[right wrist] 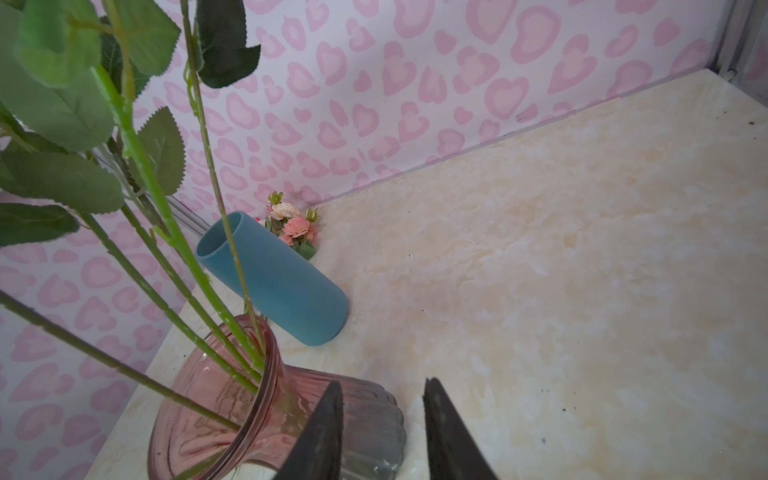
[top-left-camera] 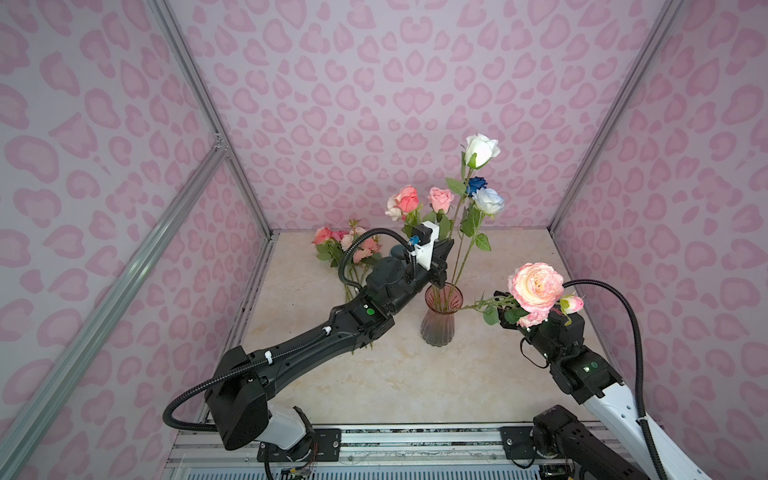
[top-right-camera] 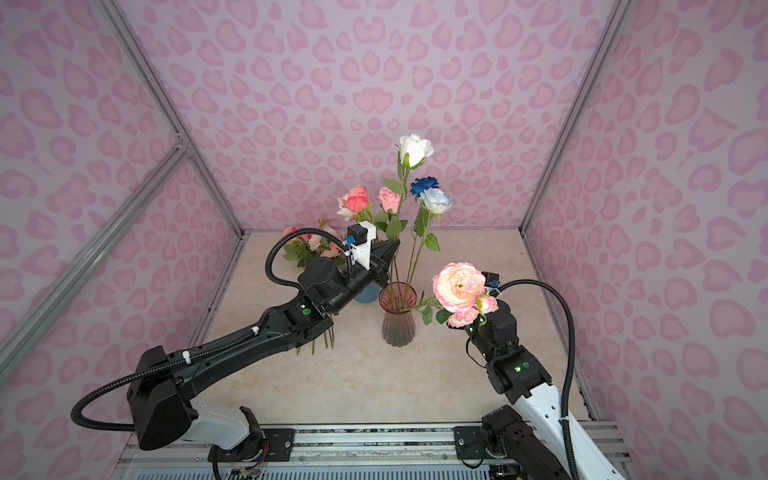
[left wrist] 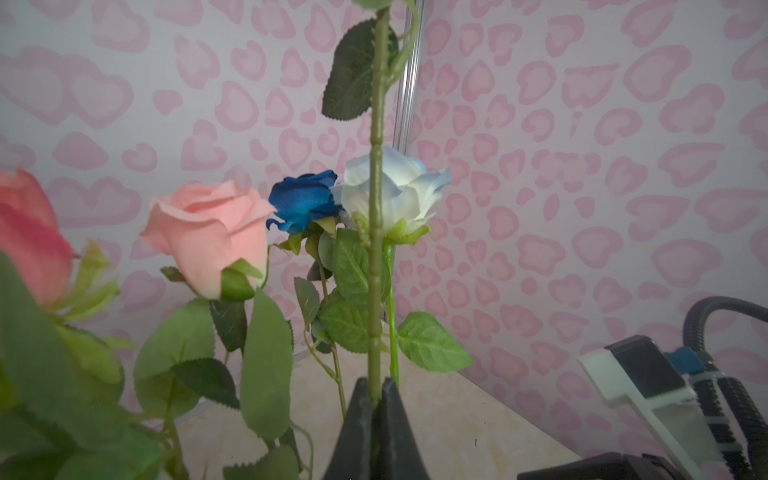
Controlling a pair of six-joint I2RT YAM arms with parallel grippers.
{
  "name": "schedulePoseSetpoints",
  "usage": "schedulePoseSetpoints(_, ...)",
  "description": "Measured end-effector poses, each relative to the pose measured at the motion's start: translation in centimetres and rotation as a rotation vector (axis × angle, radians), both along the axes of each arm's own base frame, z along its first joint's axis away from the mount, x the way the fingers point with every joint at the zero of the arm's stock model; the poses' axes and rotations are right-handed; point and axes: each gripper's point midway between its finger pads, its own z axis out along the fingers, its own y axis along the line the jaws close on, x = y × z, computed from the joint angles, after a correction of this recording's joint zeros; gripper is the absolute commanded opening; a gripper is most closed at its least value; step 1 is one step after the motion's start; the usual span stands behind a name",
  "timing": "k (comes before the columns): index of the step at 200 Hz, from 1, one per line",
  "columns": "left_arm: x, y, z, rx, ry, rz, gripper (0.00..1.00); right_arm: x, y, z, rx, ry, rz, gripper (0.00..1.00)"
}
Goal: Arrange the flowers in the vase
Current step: 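Lower the white rose stem into the pink vase with the left gripper, then open the left gripper and withdraw it back toward the rose pile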
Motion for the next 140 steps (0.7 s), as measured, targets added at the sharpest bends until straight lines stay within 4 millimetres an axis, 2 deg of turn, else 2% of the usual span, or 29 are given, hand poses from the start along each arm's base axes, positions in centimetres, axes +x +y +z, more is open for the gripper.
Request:
schedulePoseSetpoints(14,-0.2,-0.2,-1.6,0.025,0.024,-0.002,0.14,0.1,0.0,-0.1,-0.001,0.004,0.001,0.35)
schedulePoseSetpoints(23,-0.3,-0.2,-2.2,0.030,0.037,0.003,0.24,0.1,0.1,-0.2,-0.001,0.006,0.003,0.35)
schedulePoseSetpoints(29,-0.5,-0.1,-2.5,0.034,0.043,0.003,0.27,0.1,0.1,-0.2,-0.001,0.008,0.004,0.35)
schedulePoseSetpoints(69,-1.4,1.2,-2.6,0.025,0.065,0.032,0.35,0.1,0.4,-0.5,0.005,0.020,0.016,0.36)
schedulePoseSetpoints(76,-1.6,1.5,-2.6,0.024,0.066,0.035,0.43,0.1,0.4,-0.4,0.008,0.020,0.016,0.36)
schedulePoseSetpoints(89,-1.9,2.0,-2.5,0.026,0.069,0.046,0.46,0.1,0.4,-0.2,0.009,0.016,0.017,0.36)
schedulePoseSetpoints(111,-2.5,3.5,-2.6,0.033,0.086,0.070,0.49,0.1,0.4,0.0,0.015,0.015,0.017,0.36)
schedulePoseSetpoints(140,-4.3,7.2,-2.3,0.006,0.094,0.112,0.52,0.1,0.5,0.3,0.021,0.017,0.015,0.37)
